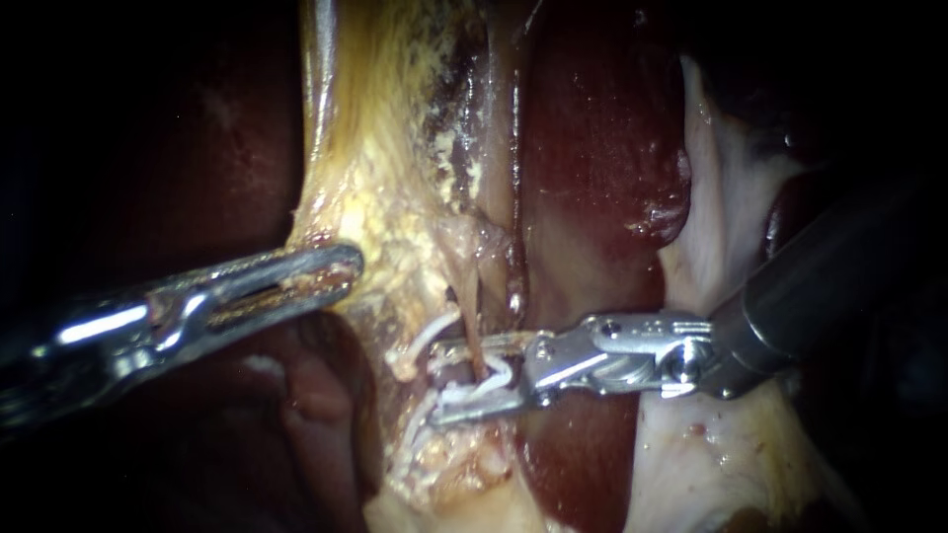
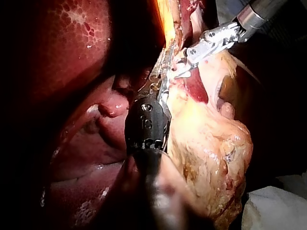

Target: Clipping second clip right tube

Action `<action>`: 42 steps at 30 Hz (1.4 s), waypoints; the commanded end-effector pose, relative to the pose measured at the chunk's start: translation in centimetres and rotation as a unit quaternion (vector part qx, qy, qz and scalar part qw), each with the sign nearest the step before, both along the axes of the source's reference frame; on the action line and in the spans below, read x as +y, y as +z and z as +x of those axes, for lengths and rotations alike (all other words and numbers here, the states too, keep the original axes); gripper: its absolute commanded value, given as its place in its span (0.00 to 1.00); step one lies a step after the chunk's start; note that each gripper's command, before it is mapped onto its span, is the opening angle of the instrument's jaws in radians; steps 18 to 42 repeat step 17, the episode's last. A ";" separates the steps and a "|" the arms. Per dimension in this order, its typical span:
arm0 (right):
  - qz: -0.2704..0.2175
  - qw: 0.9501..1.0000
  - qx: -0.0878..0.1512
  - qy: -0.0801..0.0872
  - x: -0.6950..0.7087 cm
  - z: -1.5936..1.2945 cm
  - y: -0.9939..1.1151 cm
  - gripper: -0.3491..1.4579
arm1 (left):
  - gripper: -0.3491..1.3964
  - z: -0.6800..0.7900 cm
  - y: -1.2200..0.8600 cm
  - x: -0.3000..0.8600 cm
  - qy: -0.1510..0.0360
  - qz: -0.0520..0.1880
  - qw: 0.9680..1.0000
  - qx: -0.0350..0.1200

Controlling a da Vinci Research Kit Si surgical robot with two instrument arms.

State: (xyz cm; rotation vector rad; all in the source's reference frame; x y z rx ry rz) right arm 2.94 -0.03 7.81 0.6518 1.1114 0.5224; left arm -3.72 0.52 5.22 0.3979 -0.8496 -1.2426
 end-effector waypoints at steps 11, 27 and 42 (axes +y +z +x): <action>0.003 1.000 -0.011 0.006 0.03 -0.06 -0.01 0.00 | 0.00 0.00 0.02 -0.01 0.000 0.000 1.000 0.000; 0.006 1.000 -0.010 0.005 0.02 -0.05 0.01 0.00 | 0.00 -0.01 0.03 -0.01 0.000 0.000 1.000 0.000; 0.006 1.000 -0.010 0.005 0.02 -0.05 0.01 0.00 | 0.00 -0.01 0.03 -0.01 0.000 0.000 1.000 0.000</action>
